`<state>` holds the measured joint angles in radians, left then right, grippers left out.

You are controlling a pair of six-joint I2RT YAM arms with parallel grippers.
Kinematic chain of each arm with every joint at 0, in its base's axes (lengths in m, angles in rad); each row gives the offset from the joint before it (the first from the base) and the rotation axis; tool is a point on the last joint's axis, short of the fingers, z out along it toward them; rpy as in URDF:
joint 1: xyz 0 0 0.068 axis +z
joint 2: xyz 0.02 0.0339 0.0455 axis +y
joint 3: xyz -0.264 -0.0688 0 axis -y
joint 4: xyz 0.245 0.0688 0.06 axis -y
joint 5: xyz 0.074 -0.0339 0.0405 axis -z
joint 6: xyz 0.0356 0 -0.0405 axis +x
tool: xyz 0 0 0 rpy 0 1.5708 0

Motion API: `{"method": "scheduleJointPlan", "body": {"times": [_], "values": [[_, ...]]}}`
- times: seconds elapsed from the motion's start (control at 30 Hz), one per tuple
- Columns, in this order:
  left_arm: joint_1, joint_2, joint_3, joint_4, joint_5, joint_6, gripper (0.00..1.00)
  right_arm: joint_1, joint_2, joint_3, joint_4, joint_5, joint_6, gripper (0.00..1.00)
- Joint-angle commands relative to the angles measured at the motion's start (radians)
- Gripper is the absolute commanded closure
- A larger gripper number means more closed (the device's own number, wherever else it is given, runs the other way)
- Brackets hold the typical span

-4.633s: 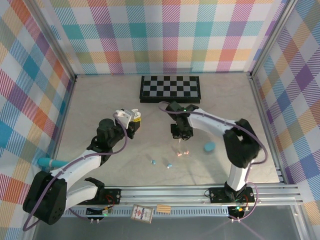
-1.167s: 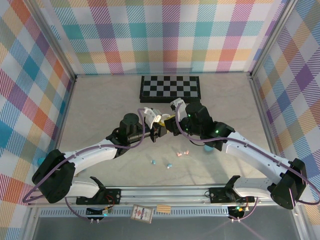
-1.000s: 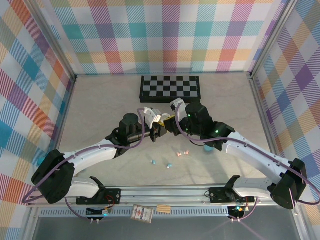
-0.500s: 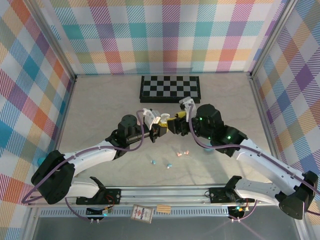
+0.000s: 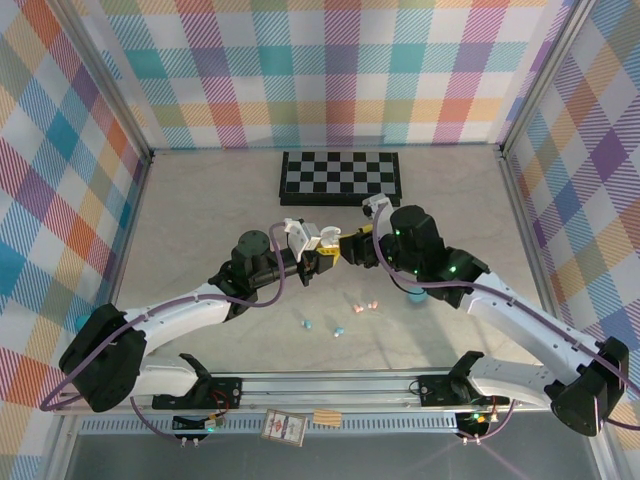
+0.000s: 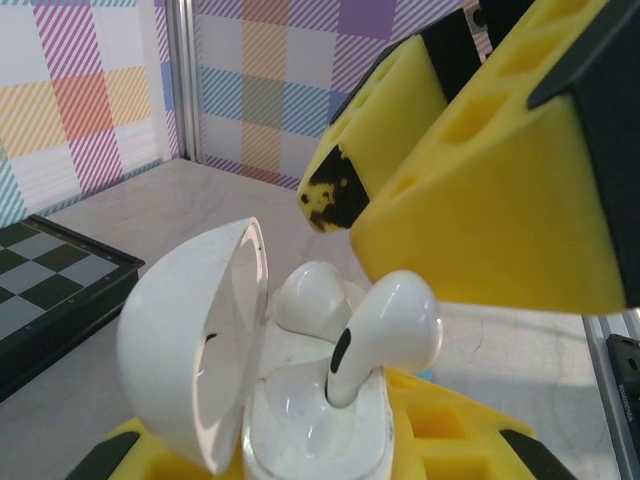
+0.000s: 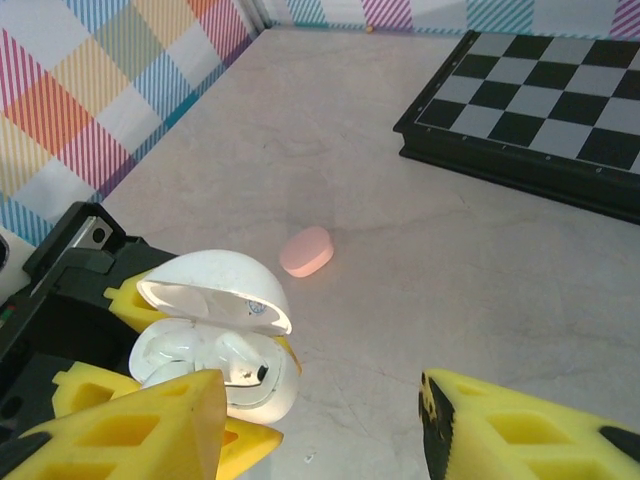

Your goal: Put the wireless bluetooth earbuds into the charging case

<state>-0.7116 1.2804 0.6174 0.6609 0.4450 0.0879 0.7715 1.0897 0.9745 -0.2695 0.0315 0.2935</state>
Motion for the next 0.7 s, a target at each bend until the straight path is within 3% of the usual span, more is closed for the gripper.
{"method": "scheduleJointPlan", "body": {"times": [0.0,0.67], "values": [[-0.012,-0.019,0.003,0.033,0.012,0.012,0.99,0.002,0.012,0.004,-0.004,-0.048,-0.018,0.45],[-0.012,-0.013,-0.001,0.037,0.020,0.005,1.00,0.002,0.069,0.030,0.020,-0.105,-0.013,0.33]]}}
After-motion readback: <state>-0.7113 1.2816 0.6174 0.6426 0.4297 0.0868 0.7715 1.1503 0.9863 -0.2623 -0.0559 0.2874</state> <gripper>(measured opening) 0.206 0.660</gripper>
